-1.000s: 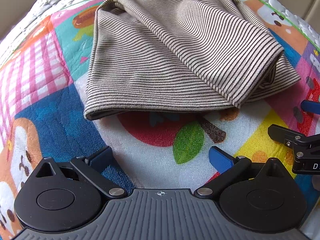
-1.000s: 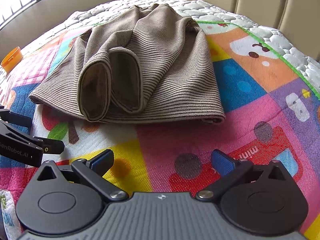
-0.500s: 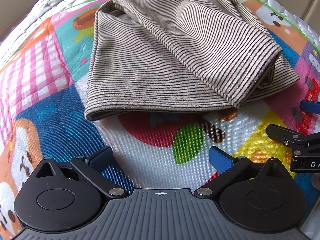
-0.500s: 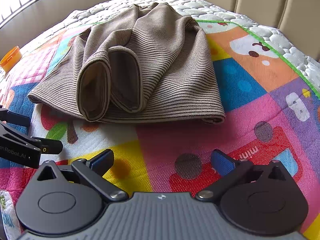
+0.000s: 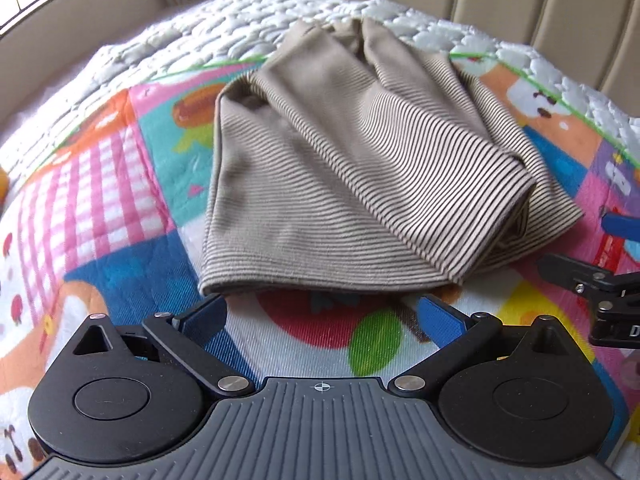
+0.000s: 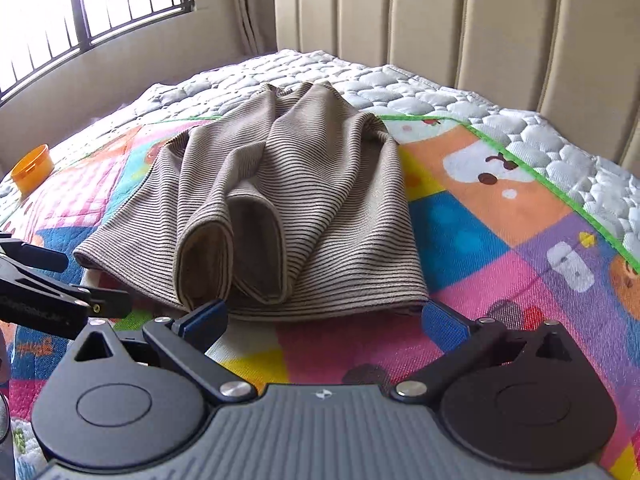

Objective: Fold clothes
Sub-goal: 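Approach the crumpled striped shirt with both grippers open, then grasp the shirt with the left gripper and lift it off the mat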

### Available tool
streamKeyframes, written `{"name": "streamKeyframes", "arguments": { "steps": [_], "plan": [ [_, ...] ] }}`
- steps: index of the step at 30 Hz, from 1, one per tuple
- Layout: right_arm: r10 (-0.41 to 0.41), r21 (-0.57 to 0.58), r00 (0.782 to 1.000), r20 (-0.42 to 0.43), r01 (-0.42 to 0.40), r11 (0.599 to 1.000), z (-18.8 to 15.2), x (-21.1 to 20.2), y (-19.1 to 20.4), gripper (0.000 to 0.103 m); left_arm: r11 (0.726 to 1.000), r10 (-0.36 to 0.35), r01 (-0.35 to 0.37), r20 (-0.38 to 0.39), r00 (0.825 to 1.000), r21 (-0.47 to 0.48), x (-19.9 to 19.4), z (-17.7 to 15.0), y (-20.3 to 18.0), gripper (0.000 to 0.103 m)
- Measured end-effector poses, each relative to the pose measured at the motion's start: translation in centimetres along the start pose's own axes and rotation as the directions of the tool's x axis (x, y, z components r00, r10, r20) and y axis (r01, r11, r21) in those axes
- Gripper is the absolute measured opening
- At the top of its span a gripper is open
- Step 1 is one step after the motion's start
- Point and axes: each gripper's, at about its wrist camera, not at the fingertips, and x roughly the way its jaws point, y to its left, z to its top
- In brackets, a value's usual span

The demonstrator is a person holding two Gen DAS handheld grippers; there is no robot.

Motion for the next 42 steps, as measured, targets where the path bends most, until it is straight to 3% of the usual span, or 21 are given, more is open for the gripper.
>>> {"name": "streamKeyframes", "arguments": {
  "steps": [42],
  "plan": [
    [-0.009,-0.018,1.0,-0.015,0.009,1.0,0.27,0.5,0.26,0.103,1.0,-0.01,0.01,0.002,1.0,0.016,-0.24,0.06,0.31,0.103]
  ]
}}
